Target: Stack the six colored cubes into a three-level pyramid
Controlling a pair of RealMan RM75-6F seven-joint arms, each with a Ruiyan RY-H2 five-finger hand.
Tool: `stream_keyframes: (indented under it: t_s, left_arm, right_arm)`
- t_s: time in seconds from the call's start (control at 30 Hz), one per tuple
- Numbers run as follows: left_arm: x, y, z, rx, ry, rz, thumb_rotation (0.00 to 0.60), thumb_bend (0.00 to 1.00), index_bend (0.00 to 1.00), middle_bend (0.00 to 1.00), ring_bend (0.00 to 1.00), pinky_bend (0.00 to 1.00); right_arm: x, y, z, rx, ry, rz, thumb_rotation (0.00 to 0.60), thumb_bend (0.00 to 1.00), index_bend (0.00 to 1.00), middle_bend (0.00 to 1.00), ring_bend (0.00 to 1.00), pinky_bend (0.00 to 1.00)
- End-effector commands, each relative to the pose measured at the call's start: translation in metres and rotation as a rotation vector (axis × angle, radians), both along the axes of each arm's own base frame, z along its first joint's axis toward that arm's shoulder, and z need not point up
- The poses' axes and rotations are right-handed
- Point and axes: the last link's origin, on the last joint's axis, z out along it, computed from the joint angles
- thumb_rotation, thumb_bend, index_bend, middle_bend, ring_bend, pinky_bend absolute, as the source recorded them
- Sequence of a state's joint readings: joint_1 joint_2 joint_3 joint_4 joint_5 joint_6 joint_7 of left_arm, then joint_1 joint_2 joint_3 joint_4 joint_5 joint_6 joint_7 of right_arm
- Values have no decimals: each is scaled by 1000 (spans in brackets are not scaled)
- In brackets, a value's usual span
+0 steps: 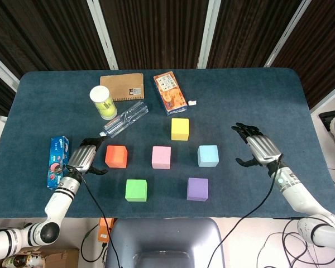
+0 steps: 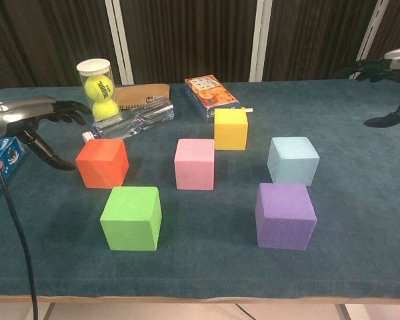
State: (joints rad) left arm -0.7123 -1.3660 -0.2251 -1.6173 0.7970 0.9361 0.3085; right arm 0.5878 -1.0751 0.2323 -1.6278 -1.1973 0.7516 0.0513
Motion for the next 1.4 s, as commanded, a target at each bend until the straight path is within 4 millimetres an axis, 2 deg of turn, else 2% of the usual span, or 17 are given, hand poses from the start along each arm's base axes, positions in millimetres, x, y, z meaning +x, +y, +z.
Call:
stream_keyframes:
  t_s: [0.03, 0.27, 0.47, 0.8, 1.17, 1.4]
  left_arm:
    - [-1, 1, -1, -3, -2, 1, 600, 141, 138, 160, 101, 100]
    - [-4, 9, -12, -15, 4, 14, 600, 145, 138, 160, 101, 100]
    - [-3, 18, -23, -46, 6, 31, 600, 233, 175, 161, 101, 100]
    - [-5, 24, -30, -53, 33, 55, 600, 226, 224, 161, 105, 100]
    - [-2, 29, -40, -47, 29, 58, 600, 230, 470, 261, 158, 101]
    - [6, 30, -40, -26, -1, 47, 600, 246, 490, 263, 162, 101]
  right_arm:
    - [-1, 2, 1, 2, 5, 1, 600, 217, 0, 0, 0, 0]
    - [-6, 16, 14, -26, 1, 9, 600, 217, 0, 0, 0, 0]
    - [-12, 24, 27, -33, -7, 4, 600, 216, 0, 0, 0, 0]
    - [-21, 31, 41, -41, -23, -14, 600, 217, 0, 0, 0, 0]
    - [-30, 35, 42, -22, -10, -34, 600, 216, 0, 0, 0, 0]
    - [-34, 35, 42, -27, -8, -39, 600, 216, 0, 0, 0, 0]
